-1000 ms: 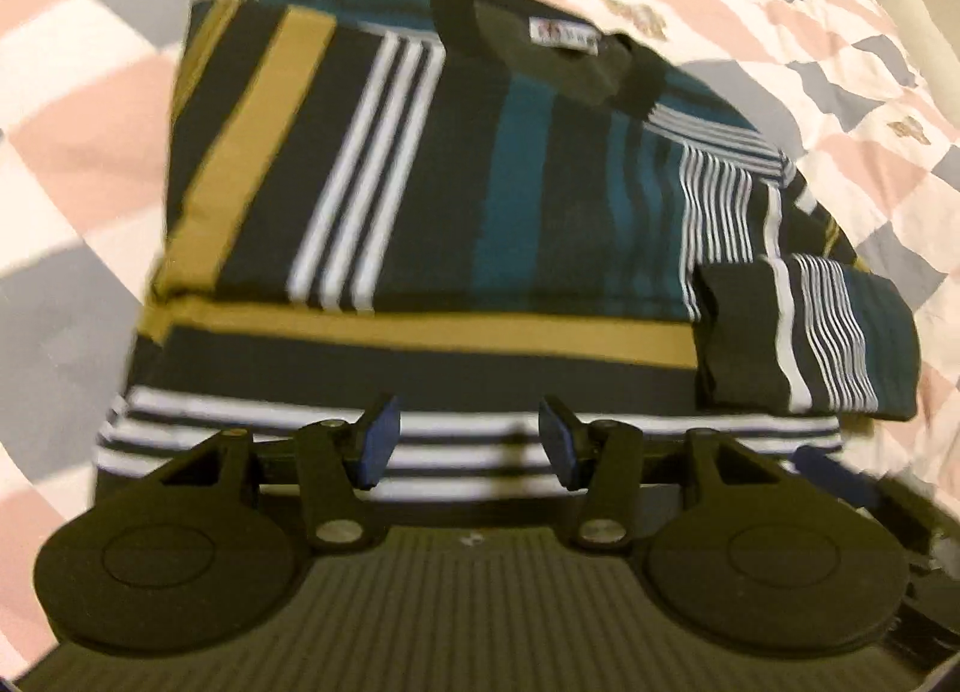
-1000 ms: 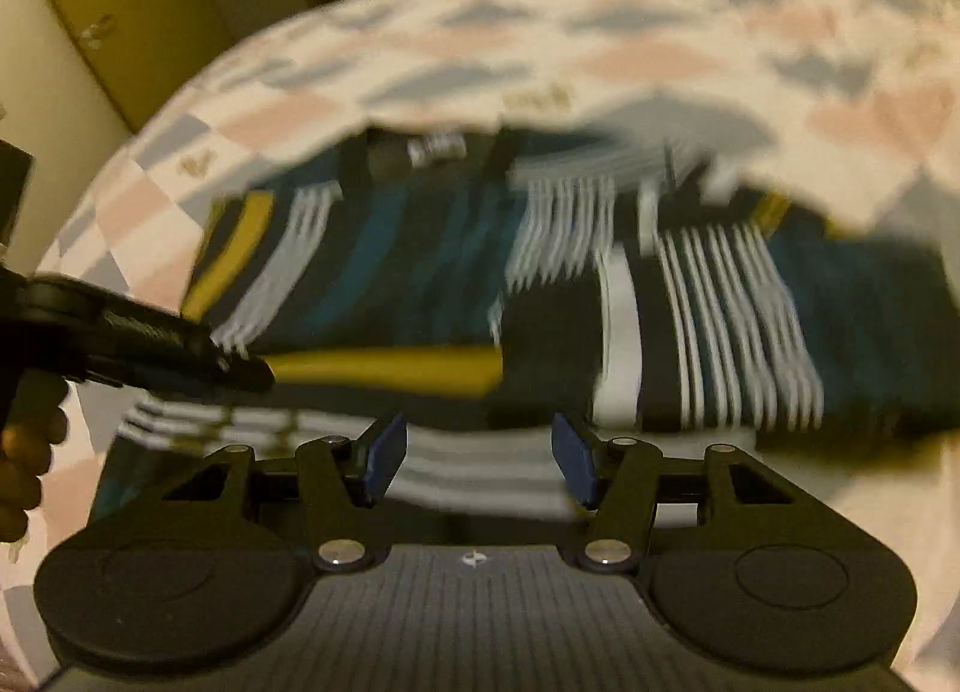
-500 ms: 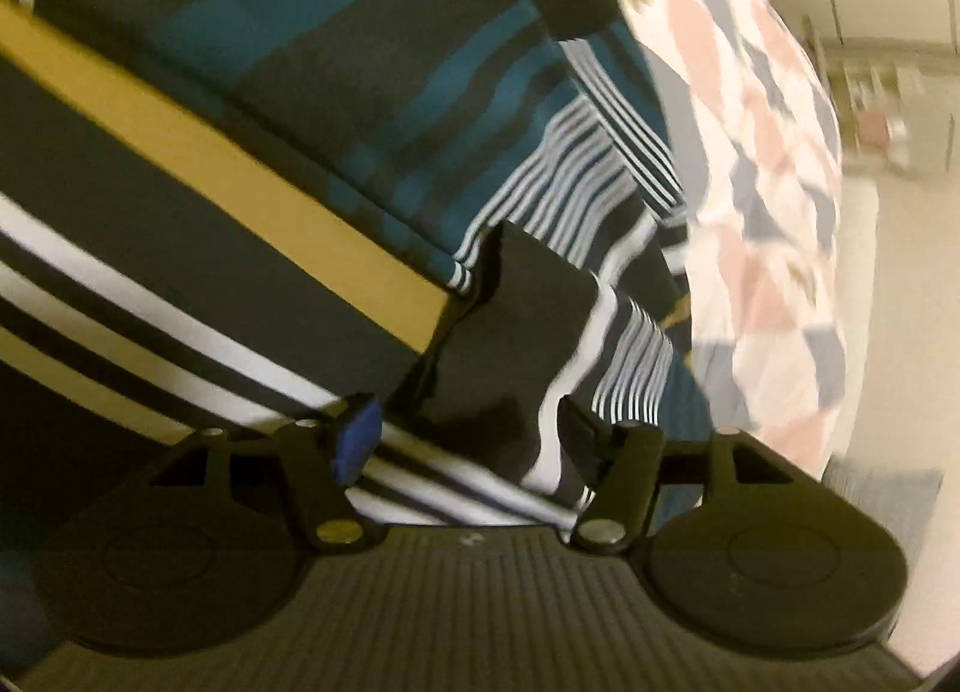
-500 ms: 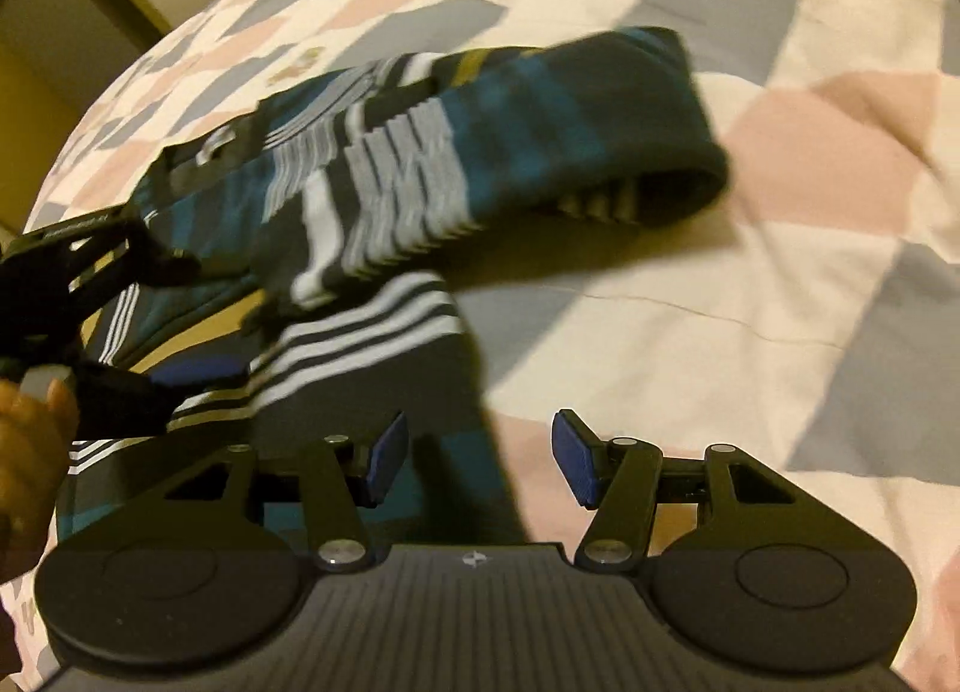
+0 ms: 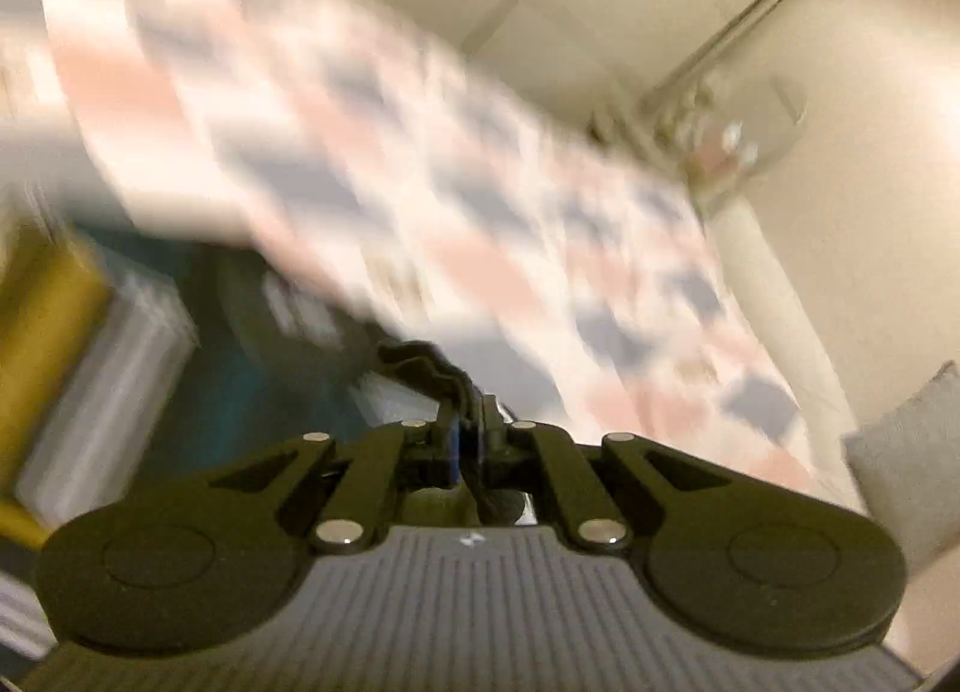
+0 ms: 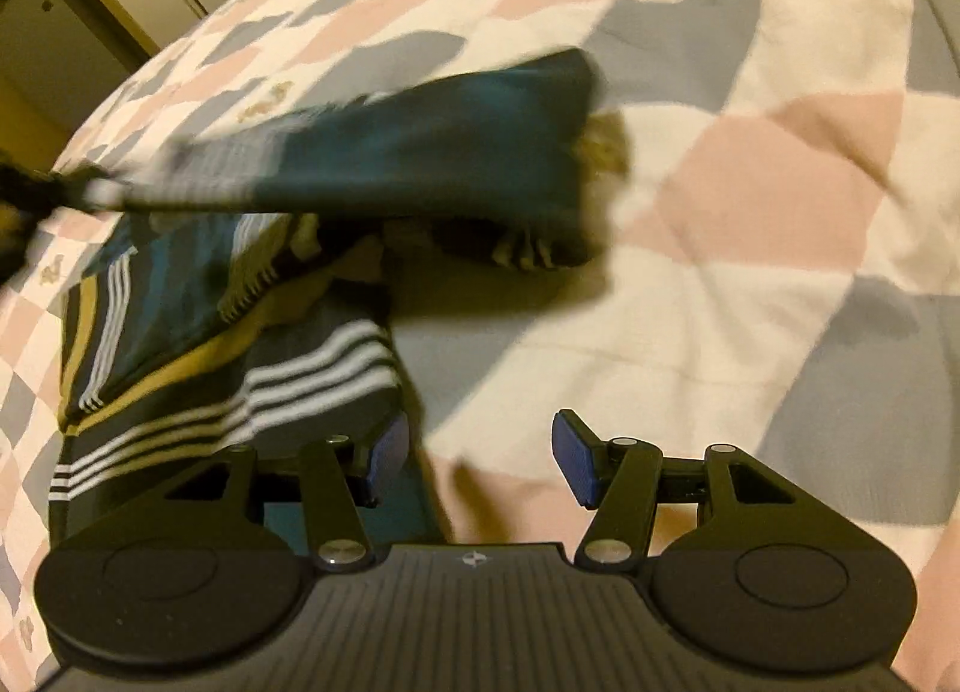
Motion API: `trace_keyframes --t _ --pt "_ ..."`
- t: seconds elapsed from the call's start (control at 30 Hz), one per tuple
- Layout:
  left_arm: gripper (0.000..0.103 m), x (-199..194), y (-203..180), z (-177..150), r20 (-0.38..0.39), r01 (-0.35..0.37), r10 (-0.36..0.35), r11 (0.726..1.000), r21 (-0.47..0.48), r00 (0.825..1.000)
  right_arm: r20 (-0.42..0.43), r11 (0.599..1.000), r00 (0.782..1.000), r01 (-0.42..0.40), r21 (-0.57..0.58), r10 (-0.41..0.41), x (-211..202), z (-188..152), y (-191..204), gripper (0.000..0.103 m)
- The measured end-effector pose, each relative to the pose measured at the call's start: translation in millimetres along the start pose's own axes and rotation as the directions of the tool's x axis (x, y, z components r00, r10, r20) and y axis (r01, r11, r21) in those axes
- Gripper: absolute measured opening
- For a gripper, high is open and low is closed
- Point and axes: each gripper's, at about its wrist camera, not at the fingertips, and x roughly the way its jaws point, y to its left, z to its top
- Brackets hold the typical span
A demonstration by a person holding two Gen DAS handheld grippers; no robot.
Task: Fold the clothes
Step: 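Fold the hem up toward the collar with the left gripper while the right gripper holds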
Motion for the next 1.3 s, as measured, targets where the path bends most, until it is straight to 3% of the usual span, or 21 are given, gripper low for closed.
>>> trace_keyframes --t 0.07,0.1,0.2,0.3,0.37,0.5,0.57,0.6,0.67,0.73,0.77,0.8,0.9,1.07,1.2,1.27,1.3 --pt "0.003 -31.1 28.6 18.2 0.088 -0.09 0.085 0.994 0.055 0.992 0.005 1.0 1.0 -0.01 -0.015 0.01 0.7 2.7 9.5 0.056" --pt "0.003 -38.5 46.2 22.6 0.087 -0.151 0.145 0.986 0.066 0.986 0.006 1.0 1.0 -0.015 -0.021 0.015 1.2 3.5 14.2 0.056" --pt "0.003 -32.1 114.0 15.8 -0.046 -0.306 0.307 0.952 0.021 0.951 -0.006 0.999 0.999 -0.032 -0.036 0.032 8.2 1.5 30.3 0.056" --pt "0.003 -7.3 171.1 -9.9 -0.226 -0.398 0.375 0.915 -0.067 0.899 -0.04 0.997 0.999 -0.036 -0.061 0.034 20.6 -4.3 47.6 0.056" --pt "0.006 0.4 189.7 -25.8 -0.262 -0.424 0.382 0.897 -0.127 0.886 -0.056 0.996 0.998 -0.028 -0.085 0.023 26.4 -6.4 59.3 0.056" --pt "0.005 -6.4 201.6 -25.4 -0.247 -0.4 0.343 0.885 -0.237 0.906 -0.054 0.992 0.998 0.011 -0.125 -0.018 31.2 -3.2 70.6 0.057" --pt "0.017 -4.0 200.2 -24.2 -0.249 -0.39 0.333 0.89 -0.235 0.91 -0.032 0.991 0.999 0.034 -0.132 -0.039 32.3 1.9 69.7 0.057" --pt "0.03 -2.8 199.5 -23.6 -0.249 -0.385 0.328 0.893 -0.235 0.911 -0.019 0.99 0.999 0.046 -0.133 -0.049 33.5 6.3 69.6 0.057" --pt "0.033 -0.4 198.2 -22.3 -0.251 -0.375 0.317 0.897 -0.233 0.915 -0.005 0.99 0.998 0.057 -0.131 -0.058 36.5 13.5 70.2 0.057" --pt "0.023 2.0 196.8 -21.1 -0.252 -0.365 0.307 0.902 -0.231 0.918 0.005 0.989 0.998 0.063 -0.132 -0.063 41.4 20.0 72.3 0.057" --pt "0.008 3.2 196.2 -20.5 -0.253 -0.36 0.301 0.904 -0.23 0.919 0.007 0.989 0.998 0.067 -0.132 -0.067 43.8 22.4 73.1 0.057" --pt "0.002 4.3 195.5 -19.9 -0.254 -0.355 0.296 0.906 -0.23 0.921 0.008 0.989 0.997 0.071 -0.132 -0.071 46.2 24.7 73.8 0.057" --pt "0.002 -11.9 185.6 -14.5 -0.188 -0.344 0.313 0.925 -0.162 0.931 0.009 0.989 0.997 0.074 -0.126 -0.073 49.0 27.7 74.2 0.057" --pt "0.004 -4.7 183.5 -29.0 -0.237 -0.461 0.447 0.888 0.0 0.862 0.003 0.989 0.997 0.081 -0.124 -0.081 55.2 27.2 70.9 0.057" --pt "0.026 6.3 176.6 -30.9 -0.272 -0.54 0.545 0.836 0.102 0.793 -0.004 0.986 0.996 0.091 -0.141 -0.093 62.9 29.5 73.5 0.057" --pt "0.024 -1.4 170.0 -24.3 -0.288 -0.577 0.581 0.81 0.107 0.762 0.012 0.983 0.996 0.089 -0.161 -0.088 61.4 31.3 74.1 0.057" --pt "0.021 -7.1 161.6 -21.5 -0.28 -0.571 0.582 0.811 0.127 0.763 0.019 0.981 0.996 0.093 -0.17 -0.092 61.1 32.2 72.9 0.056"
